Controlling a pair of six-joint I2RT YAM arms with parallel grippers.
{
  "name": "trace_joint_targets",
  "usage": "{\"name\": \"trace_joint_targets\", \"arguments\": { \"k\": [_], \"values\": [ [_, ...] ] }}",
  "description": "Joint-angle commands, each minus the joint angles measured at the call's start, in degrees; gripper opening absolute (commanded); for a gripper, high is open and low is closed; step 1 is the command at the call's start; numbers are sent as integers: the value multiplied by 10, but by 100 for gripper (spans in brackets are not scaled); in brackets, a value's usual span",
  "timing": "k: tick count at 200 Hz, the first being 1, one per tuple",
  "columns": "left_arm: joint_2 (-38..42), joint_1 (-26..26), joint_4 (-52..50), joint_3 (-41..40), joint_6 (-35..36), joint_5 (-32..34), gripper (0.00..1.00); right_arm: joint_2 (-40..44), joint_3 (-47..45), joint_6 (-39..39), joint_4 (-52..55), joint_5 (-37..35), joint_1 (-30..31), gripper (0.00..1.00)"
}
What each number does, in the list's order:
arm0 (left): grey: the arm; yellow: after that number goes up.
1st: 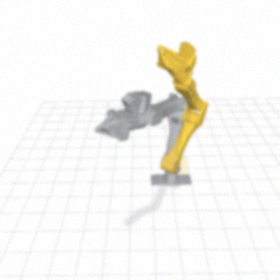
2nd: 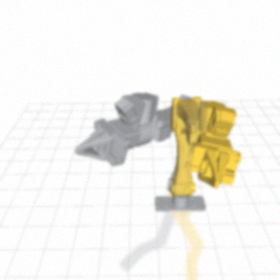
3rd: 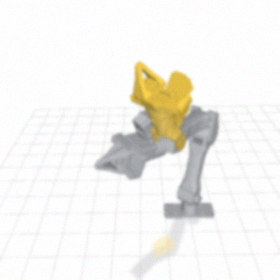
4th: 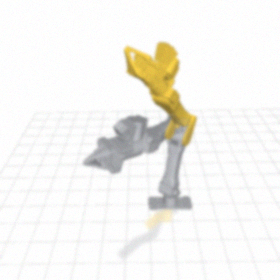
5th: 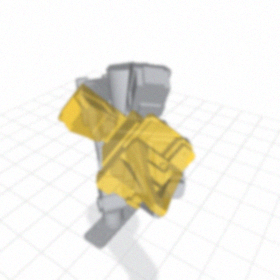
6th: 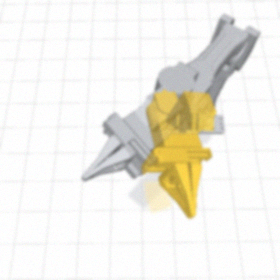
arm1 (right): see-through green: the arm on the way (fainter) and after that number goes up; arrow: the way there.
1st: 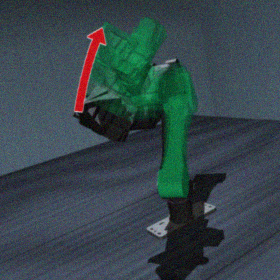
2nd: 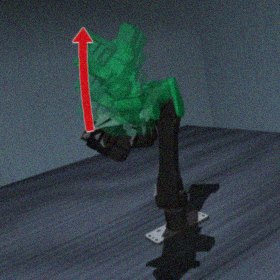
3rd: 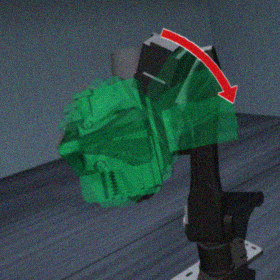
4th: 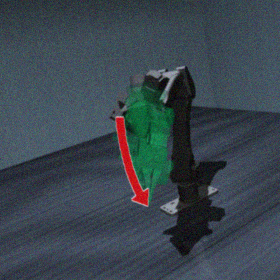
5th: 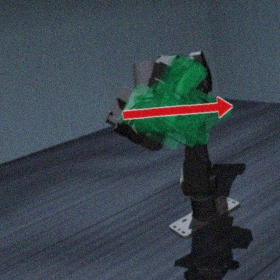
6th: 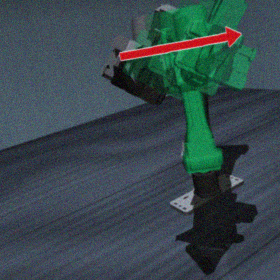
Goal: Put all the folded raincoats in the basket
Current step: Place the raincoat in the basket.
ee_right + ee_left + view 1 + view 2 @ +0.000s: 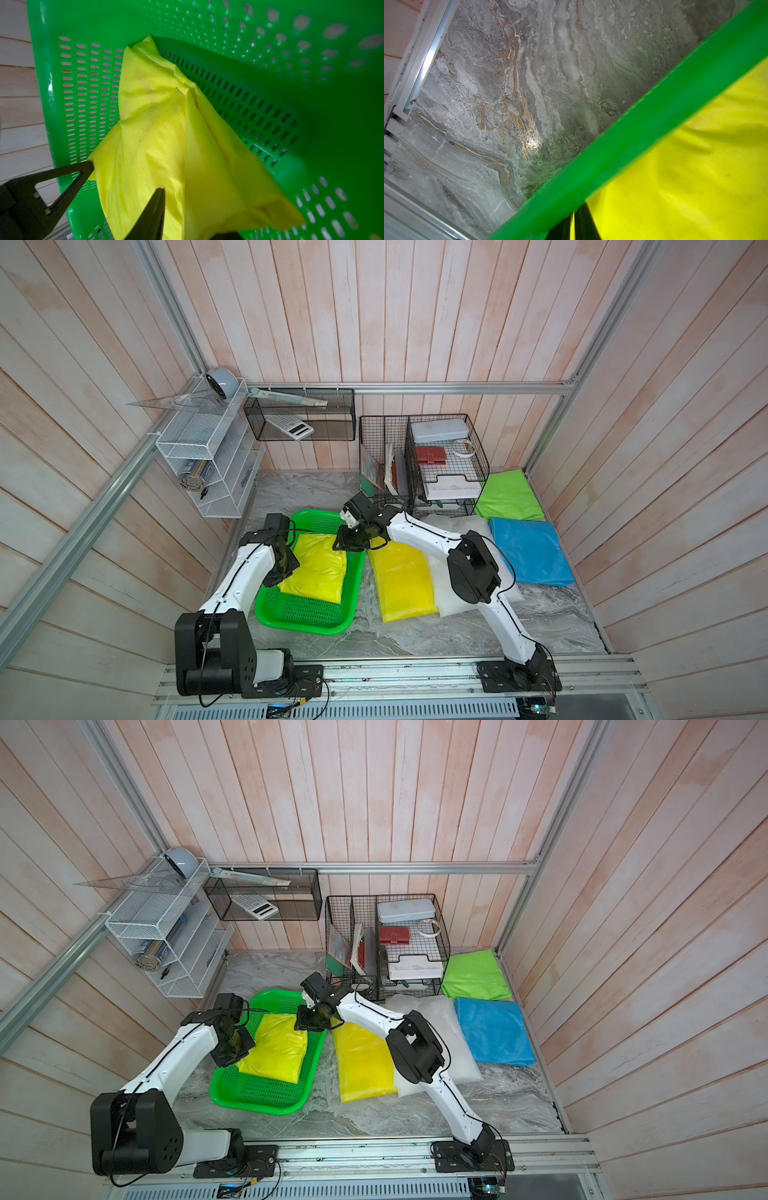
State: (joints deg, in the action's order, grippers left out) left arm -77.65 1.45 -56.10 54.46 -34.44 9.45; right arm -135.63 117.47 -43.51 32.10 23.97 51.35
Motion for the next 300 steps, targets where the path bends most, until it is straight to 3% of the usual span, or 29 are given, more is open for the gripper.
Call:
{"name": "trace_joint_targets", "arguments": {
  "k": [1, 78, 202, 248, 300],
  "values": [
    [-2, 4, 12, 1, 7, 5, 10, 12, 6, -10, 48, 2, 6, 36],
    [-20, 6, 16, 1, 8, 20, 10, 7, 32, -48, 115, -35, 7, 45],
    [21, 7, 22, 6, 16, -8, 10, 18, 112, 25, 253, -155, 10, 56],
    [96, 7, 44, 7, 23, -91, 13, 51, 147, 87, 282, -196, 9, 57],
    [166, -1, 64, 21, 2, -244, 29, 143, 127, 178, 297, -222, -20, 57]
  ]
}}
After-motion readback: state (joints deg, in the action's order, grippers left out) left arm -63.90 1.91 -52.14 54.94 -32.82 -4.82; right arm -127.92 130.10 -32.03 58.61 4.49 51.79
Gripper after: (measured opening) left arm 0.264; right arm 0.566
